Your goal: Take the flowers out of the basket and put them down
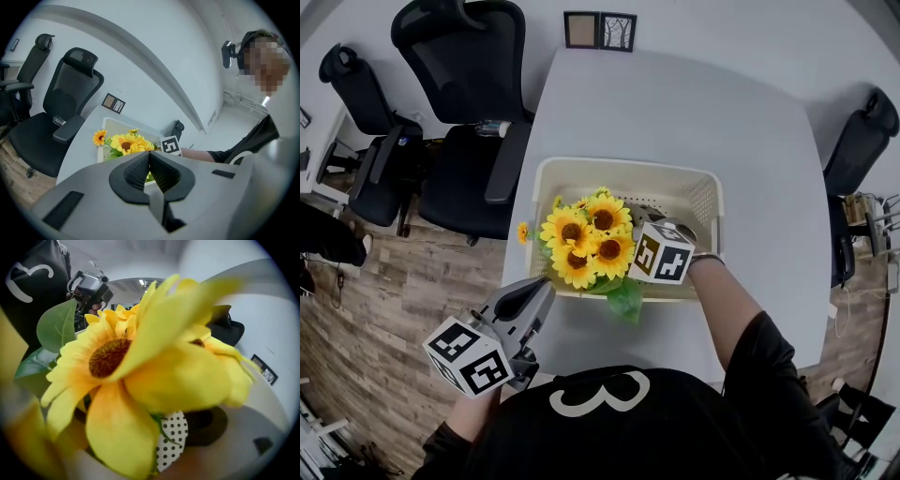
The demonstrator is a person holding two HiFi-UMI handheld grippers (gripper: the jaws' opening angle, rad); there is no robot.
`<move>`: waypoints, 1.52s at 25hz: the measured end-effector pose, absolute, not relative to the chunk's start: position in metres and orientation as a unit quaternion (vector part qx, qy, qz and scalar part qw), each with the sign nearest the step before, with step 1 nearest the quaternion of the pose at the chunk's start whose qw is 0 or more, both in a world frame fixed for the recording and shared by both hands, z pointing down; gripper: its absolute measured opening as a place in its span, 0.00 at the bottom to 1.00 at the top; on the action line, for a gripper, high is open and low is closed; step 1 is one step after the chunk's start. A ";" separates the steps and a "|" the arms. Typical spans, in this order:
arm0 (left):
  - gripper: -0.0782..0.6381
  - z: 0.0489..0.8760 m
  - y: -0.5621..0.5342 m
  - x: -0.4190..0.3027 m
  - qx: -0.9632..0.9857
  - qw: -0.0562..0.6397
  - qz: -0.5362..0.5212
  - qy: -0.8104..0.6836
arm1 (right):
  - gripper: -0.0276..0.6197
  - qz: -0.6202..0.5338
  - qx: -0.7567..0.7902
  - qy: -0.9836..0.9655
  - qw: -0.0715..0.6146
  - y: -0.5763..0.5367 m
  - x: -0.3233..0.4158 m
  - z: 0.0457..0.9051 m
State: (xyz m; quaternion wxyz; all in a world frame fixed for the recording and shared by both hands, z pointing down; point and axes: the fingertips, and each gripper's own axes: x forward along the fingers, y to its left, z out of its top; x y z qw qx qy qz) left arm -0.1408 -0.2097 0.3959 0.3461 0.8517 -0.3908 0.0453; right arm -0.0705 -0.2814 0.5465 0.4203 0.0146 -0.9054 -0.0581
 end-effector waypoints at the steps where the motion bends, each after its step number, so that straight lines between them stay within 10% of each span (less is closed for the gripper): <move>1: 0.13 0.396 -0.210 -0.141 0.851 0.346 0.046 -0.392 | 0.76 -0.055 0.016 -0.907 0.418 -0.283 -0.070 0.547; 17: 0.13 0.401 -0.205 -0.136 0.845 0.346 0.052 -0.406 | 0.76 -0.047 0.007 -0.914 0.403 -0.279 -0.074 0.559; 30: 0.13 0.402 -0.208 -0.146 0.845 0.346 0.053 -0.405 | 0.49 -0.015 0.021 -0.918 0.396 -0.285 -0.074 0.549; 38: 0.13 0.400 -0.206 -0.142 0.847 0.344 0.055 -0.402 | 0.49 -0.003 0.031 -0.919 0.392 -0.283 -0.069 0.547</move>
